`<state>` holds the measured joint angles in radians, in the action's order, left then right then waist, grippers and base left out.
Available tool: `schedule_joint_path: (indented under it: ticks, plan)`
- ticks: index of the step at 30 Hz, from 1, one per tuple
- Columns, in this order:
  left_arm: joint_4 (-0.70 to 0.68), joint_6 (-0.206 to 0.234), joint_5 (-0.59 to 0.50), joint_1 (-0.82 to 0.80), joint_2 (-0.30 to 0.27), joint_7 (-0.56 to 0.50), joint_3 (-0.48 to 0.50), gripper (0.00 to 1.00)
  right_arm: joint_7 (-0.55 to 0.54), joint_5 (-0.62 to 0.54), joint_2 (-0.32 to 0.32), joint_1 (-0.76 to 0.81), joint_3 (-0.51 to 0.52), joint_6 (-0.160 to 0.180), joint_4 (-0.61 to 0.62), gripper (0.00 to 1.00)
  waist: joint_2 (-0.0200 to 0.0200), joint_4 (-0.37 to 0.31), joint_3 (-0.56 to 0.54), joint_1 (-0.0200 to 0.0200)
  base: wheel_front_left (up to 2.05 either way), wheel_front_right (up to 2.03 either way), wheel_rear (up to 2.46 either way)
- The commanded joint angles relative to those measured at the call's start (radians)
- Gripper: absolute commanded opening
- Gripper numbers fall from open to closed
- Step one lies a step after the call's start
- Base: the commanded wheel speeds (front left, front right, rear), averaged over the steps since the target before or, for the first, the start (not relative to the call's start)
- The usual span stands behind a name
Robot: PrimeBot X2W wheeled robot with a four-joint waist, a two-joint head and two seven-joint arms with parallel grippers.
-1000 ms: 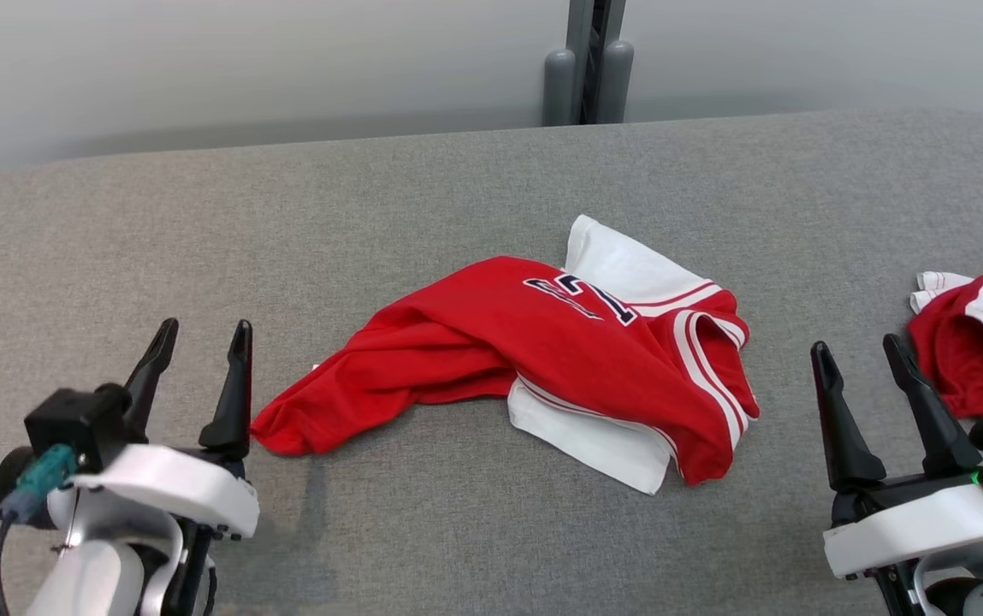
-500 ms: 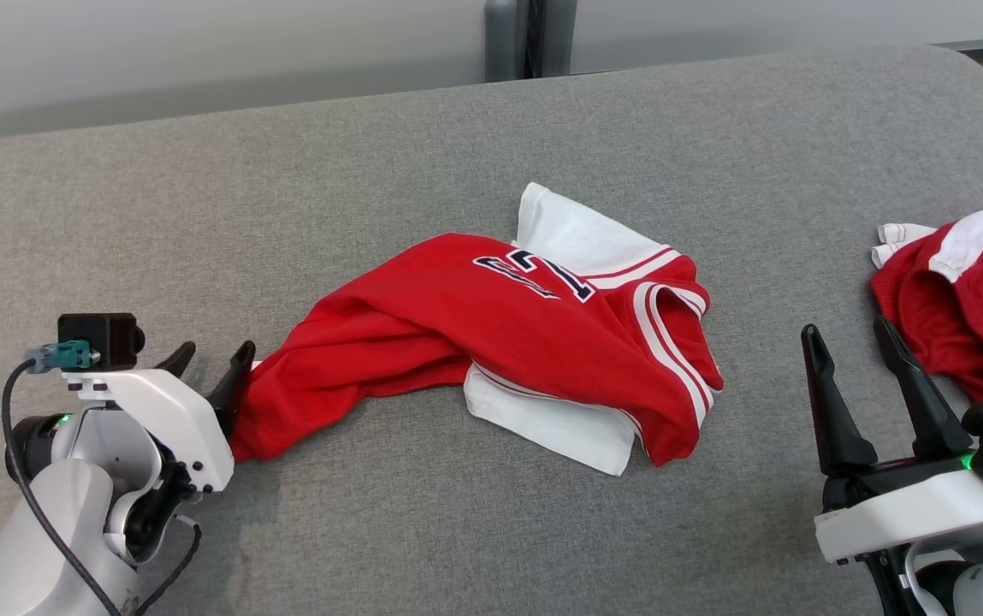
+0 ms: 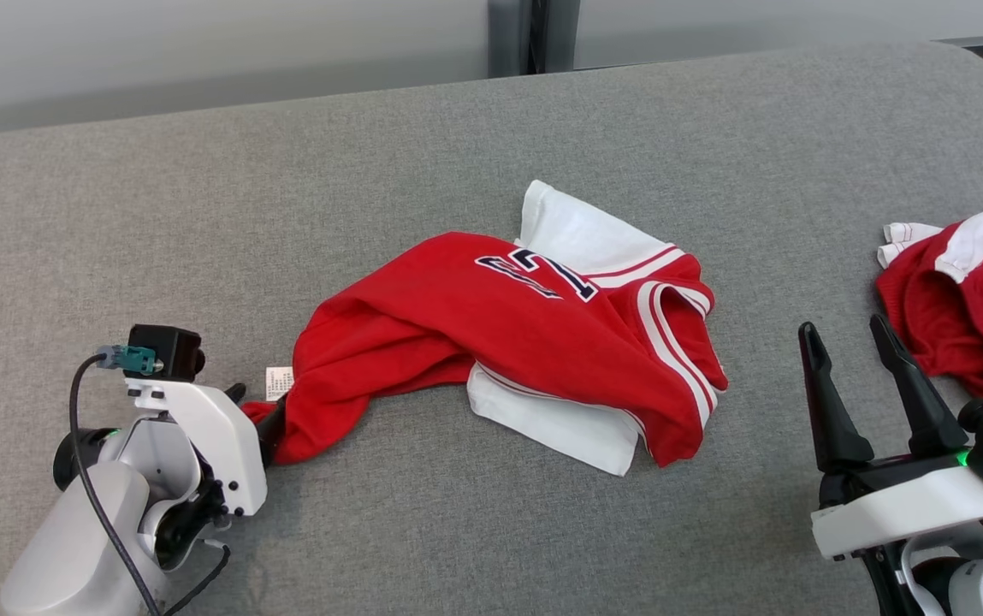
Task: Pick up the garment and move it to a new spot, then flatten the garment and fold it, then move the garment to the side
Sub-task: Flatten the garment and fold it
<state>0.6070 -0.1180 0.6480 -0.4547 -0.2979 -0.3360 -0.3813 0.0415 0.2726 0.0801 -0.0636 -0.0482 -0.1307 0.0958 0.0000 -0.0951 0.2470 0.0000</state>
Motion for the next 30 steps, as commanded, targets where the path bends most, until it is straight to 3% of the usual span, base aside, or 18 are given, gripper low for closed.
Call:
schedule_joint_path:
  ticks: [1, 2, 5, 8, 14, 19, 26, 30]
  plan:
    - [0.026, -0.011, 0.017, 0.054, 0.022, -0.065, -0.051, 0.88, 0.005, 0.007, 0.004, -0.011, -0.003, 0.0, -0.002, 1.0, 0.0, 0.0, -0.002, 0.0, 0.0, 0.0, 0.0]
    - [0.017, -0.013, 0.028, 0.062, 0.025, -0.081, -0.059, 0.75, 0.006, 0.008, 0.003, -0.009, -0.004, 0.0, -0.003, 1.0, 0.0, 0.0, -0.003, 0.0, 0.0, 0.0, 0.0]
    - [-0.012, -0.015, 0.041, 0.079, 0.01, -0.11, -0.09, 0.0, 0.009, 0.009, 0.003, -0.006, -0.001, 0.0, -0.007, 1.0, 0.0, 0.0, -0.006, 0.0, 0.0, 0.0, 0.0]
    - [-0.041, -0.015, 0.037, 0.085, -0.015, -0.121, -0.104, 0.0, 0.014, 0.01, 0.001, -0.005, 0.002, 0.0, -0.011, 1.0, 0.0, 0.001, -0.006, 0.0, 0.0, 0.0, 0.0]
    - [-0.094, 0.039, -0.016, 0.032, -0.043, 0.014, -0.063, 0.0, 0.02, 0.014, -0.003, -0.011, 0.005, 0.0, -0.015, 1.0, 0.0, 0.0, -0.005, 0.0, 0.0, 0.0, 0.0]
    - [-0.135, 0.117, -0.097, -0.054, -0.069, 0.207, -0.015, 0.0, 0.025, 0.012, -0.006, -0.017, 0.009, 0.0, -0.02, 1.0, 0.0, -0.006, -0.01, 0.0, 0.0, 0.0, 0.0]
    - [-0.181, 0.168, -0.171, -0.142, -0.095, 0.403, 0.026, 0.0, 0.032, 0.016, -0.01, -0.018, 0.012, 0.0, -0.024, 1.0, 0.0, -0.016, -0.016, 0.0, 0.0, 0.0, 0.0]
    - [-0.224, 0.198, -0.198, -0.085, -0.099, 0.464, 0.019, 0.0, 0.034, 0.016, -0.011, -0.005, 0.019, 0.0, -0.022, 1.0, 0.0, -0.018, -0.017, 0.0, 0.0, 0.0, 0.0]
